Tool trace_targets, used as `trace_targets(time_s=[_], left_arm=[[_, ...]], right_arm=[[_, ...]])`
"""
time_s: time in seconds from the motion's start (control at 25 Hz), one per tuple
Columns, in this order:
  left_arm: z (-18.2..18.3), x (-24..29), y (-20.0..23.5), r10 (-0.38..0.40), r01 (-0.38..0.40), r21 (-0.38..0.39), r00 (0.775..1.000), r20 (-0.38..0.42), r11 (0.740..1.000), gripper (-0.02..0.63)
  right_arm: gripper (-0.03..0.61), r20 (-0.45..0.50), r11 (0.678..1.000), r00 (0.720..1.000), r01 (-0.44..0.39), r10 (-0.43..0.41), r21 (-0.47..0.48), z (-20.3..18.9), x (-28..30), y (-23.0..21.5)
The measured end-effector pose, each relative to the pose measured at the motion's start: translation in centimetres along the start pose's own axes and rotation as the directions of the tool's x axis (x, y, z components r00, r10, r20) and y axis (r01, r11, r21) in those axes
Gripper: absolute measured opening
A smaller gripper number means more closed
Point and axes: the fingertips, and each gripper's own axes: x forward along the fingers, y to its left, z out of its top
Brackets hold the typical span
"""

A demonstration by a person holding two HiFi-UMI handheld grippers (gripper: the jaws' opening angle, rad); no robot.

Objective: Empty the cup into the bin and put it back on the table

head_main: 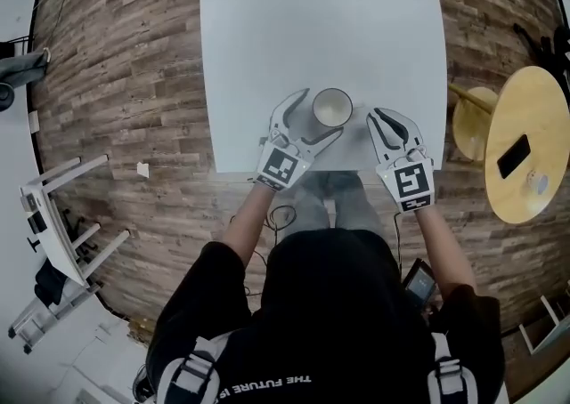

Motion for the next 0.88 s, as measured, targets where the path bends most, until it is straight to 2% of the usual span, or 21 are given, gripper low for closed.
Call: trace_targets(time_s=[0.08, 0.12, 0.32, 0.44, 0.64, 0.88], left_arm=[[-0.1, 0.5, -0.1, -0.037, 0.037, 0.02, 0.999, 0.007, 0.999, 0.417], [-0.1, 0.7, -0.1, -0.047, 0.047, 0.024, 0.999, 0.007, 0.999, 0.417], [0.0, 1.5, 0.0, -0.073, 0.073, -0.003, 0.997, 0.016, 0.997, 0.417], [-0.1, 2.2, -0.2, -0.099, 0.099, -0.004, 0.995, 0.0, 0.995, 0.416], [-1.5, 2.3, -0.3, -0.097, 0.097, -0.004, 0.993, -0.062, 0.995, 0.414], [-0.2, 1.7, -0.6, -0.119, 0.118, -0.013, 0.992, -0.037, 0.993, 0.408]], right_arm=[[0.107, -0.022, 0.999, 1.0, -0.02, 0.019, -0.028, -0.9, 1.5, 0.1], [0.115, -0.027, 0.999, 0.999, -0.025, 0.024, -0.042, -1.2, 2.1, 0.1], [0.115, -0.029, 0.997, 0.999, -0.03, 0.028, -0.077, -1.7, 4.4, 0.0], [0.114, -0.005, 0.999, 0.999, -0.035, 0.035, -0.032, -1.8, 5.3, -0.1], [0.109, 0.018, 0.999, 0.999, -0.034, 0.034, -0.002, -1.7, 5.9, 0.2], [0.066, 0.064, 0.998, 0.998, -0.025, 0.021, 0.05, -1.0, 5.2, 0.7]])
